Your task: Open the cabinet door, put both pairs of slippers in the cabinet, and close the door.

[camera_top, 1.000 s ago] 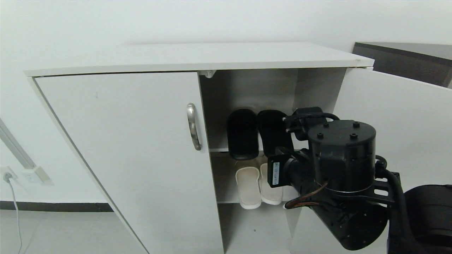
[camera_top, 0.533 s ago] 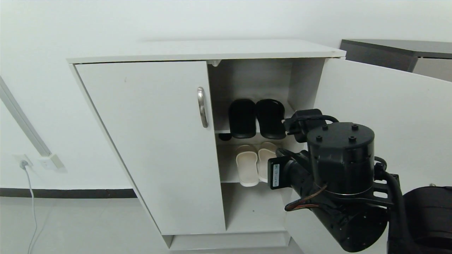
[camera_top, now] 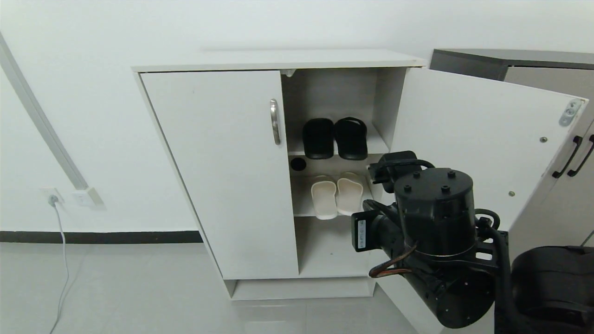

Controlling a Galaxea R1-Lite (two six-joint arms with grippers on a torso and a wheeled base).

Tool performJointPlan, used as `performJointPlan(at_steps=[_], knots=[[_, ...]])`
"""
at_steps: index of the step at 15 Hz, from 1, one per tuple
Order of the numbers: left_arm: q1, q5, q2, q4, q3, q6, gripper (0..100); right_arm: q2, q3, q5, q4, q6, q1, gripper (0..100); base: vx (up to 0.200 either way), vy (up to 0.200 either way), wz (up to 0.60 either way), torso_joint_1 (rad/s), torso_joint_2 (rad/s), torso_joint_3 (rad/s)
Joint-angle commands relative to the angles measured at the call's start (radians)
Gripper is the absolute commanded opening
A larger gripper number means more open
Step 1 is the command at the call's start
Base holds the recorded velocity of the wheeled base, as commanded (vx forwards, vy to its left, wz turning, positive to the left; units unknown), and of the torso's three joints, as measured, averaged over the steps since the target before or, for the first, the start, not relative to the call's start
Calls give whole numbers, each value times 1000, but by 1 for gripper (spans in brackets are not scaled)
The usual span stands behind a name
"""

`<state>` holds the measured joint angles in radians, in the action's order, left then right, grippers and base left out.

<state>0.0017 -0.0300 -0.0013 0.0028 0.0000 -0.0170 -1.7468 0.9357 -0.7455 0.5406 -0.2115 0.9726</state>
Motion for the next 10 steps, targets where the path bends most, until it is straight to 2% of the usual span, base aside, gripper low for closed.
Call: performJointPlan(at_steps=[1,10], knots=[[0,-1,1,0,0,-1,0,-11,0,0,1,0,-3,0,0,0,0,0,0,0],[0,-1,1,0,0,-1,0,-13,-6,0,1,3,-6,0,0,0,0,0,0,0]])
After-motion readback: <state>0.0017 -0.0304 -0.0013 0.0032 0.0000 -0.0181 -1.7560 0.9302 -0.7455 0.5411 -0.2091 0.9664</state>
